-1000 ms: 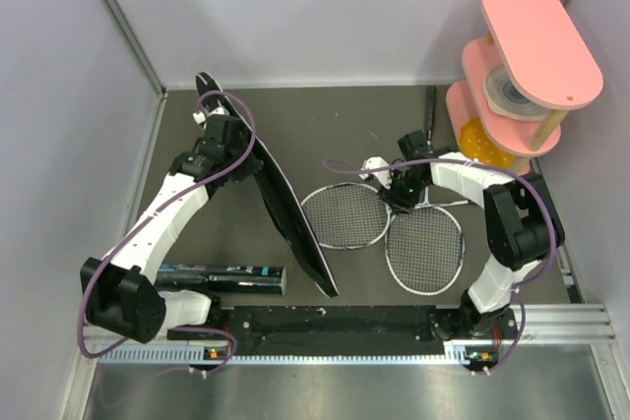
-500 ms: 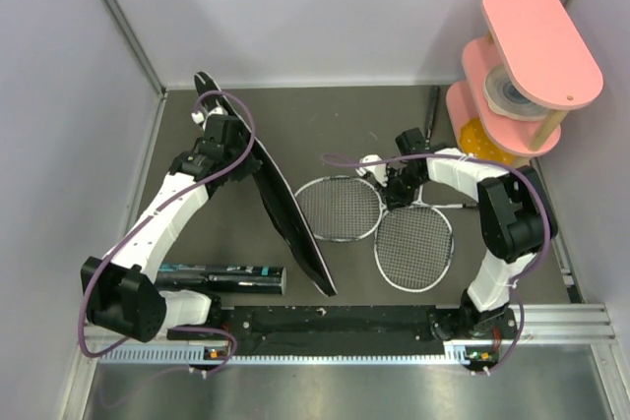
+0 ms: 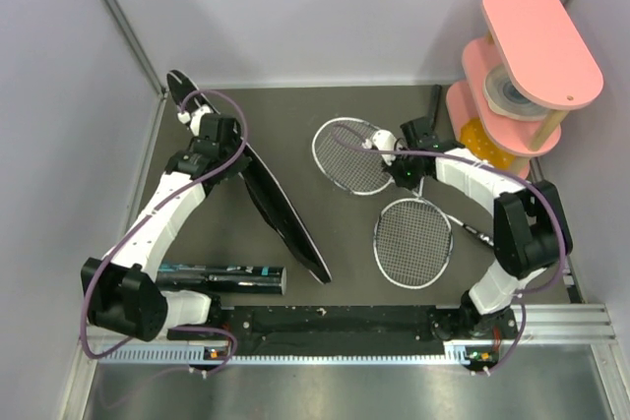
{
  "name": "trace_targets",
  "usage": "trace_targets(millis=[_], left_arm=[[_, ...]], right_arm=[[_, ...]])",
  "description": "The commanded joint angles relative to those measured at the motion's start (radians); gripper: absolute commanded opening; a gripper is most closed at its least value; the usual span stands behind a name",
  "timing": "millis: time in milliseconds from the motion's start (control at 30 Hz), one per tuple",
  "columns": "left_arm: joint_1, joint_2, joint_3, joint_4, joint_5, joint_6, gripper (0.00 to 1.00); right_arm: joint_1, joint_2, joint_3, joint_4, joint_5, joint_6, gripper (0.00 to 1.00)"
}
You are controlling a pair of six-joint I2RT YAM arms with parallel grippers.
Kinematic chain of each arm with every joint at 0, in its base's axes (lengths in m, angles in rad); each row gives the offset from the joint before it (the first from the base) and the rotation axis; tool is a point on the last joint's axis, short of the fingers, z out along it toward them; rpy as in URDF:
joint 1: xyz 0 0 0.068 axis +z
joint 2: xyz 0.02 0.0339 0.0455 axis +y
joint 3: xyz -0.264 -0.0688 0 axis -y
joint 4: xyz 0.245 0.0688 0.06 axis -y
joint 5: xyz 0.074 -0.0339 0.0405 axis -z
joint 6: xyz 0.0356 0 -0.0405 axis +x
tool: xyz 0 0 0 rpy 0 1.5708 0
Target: Pack up the badminton gear
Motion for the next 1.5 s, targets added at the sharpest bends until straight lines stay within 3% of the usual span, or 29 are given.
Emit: trace_targets(millis=[0, 67, 200, 400, 667, 1167, 1467], left_arm=[[0.006, 0.038, 0.064, 0.014, -0.071, -0.009, 0.0], [0.006, 0.055, 0.074, 0.011, -0.083, -0.021, 0.0], [0.005, 0.119, 0.1, 0.01, -0.099, -0.044, 0.0], [0.005, 0.289, 0.201, -0.082, -0.093, -0.082, 0.0], [-0.034, 0.357, 0.256, -0.084, -0.071, -0.128, 0.0], [-0.068, 0.325, 0.215, -0.033, -0.038, -0.132, 0.0], [-0.072, 0.204, 0.114, 0.18, 0.122, -0.055, 0.0]], right_arm=[[0.061, -0.08, 0.063, 0.051, 0.219, 0.23, 0.0], [0.106, -0.077, 0.086, 0.049, 0.3, 0.351, 0.0], [0.216, -0.077, 0.1, 0.026, 0.521, 0.442, 0.0], [0.328, -0.137, 0.086, 0.025, 0.675, 0.545, 0.0], [0.411, -0.213, 0.084, 0.002, 0.693, 0.522, 0.0], [0.56, -0.008, 0.23, -0.043, 0.69, 0.577, 0.0], [0.602, 0.079, 0.305, -0.052, 0.609, 0.584, 0.0]])
